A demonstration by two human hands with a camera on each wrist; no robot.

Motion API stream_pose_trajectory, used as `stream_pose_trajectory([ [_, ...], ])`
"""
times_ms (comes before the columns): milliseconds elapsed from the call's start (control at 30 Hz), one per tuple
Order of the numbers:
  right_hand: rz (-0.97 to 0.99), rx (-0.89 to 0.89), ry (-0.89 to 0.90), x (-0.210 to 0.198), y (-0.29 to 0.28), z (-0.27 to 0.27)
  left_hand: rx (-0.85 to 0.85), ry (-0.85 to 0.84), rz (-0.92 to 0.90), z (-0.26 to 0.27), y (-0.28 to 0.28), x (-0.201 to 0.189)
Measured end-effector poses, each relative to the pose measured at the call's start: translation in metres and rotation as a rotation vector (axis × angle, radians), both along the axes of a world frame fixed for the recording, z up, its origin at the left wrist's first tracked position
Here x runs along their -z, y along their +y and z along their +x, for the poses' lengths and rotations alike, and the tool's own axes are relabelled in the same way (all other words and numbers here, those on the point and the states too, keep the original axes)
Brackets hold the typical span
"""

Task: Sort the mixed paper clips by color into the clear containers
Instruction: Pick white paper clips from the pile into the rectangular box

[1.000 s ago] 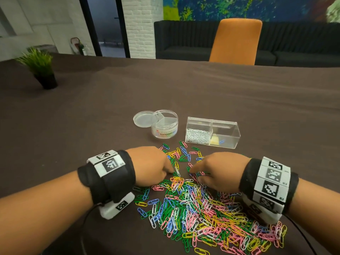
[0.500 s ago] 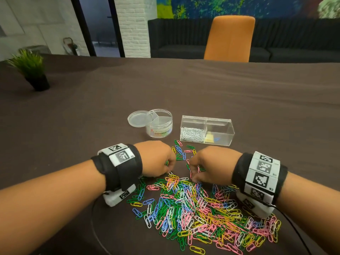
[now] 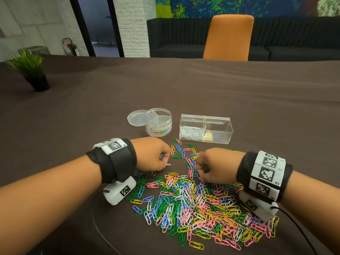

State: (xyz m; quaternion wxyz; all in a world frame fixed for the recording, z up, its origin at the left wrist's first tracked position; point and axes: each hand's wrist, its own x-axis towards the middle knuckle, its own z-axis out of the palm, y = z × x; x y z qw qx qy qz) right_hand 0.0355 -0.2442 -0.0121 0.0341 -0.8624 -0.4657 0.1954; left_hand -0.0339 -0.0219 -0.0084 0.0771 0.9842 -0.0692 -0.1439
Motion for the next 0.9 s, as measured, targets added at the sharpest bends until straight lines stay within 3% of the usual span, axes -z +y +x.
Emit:
stream_pose_trajectory([
  [67,0.05,0.05,0.044,-0.003,-0.005,0.002,-0.139,-0.012,-0.228,0.0,0.007,-0.002],
  [100,0.081,0.096,0.1,-0.006,-0.007,0.003,-0.247,-0.005,-0.449,-0.001,0.009,-0.002],
  [167,0.154,0.172,0.25,-0.012,-0.008,0.005,-0.46,0.031,-1.077,-0.008,0.011,-0.002],
  [233,0.225,0.215,0.412,-0.017,-0.006,0.005,-0.52,0.075,-1.581,-0.016,0.013,-0.001],
  [267,0.242,0.233,0.485,-0.018,-0.003,0.005,-0.518,0.086,-1.712,-0.02,0.012,-0.001],
  [333,0.236,0.254,0.606,-0.017,0.003,0.006,-0.519,0.088,-1.8,-0.023,0.012,-0.001],
  [433,0.234,0.259,0.782,-0.014,0.013,0.009,-0.562,0.118,-1.663,-0.025,0.01,0.001],
  [533,0.248,0.338,0.85,-0.012,0.021,0.008,-0.532,0.163,-1.269,-0.026,0.007,0.003],
  [600,0.221,0.329,0.651,-0.011,0.027,0.007,-0.345,0.111,-0.784,-0.027,0.003,0.0],
  [700,0.029,0.094,0.061,-0.009,0.038,0.002,-0.097,0.079,-0.249,-0.03,-0.016,-0.004],
  [800,-0.069,-0.049,-0.138,-0.007,0.048,-0.01,-0.091,0.042,0.038,-0.03,-0.03,0.001],
  [900,-0.079,-0.059,-0.13,-0.005,0.05,-0.014,-0.095,0.055,0.08,-0.028,-0.032,0.003],
])
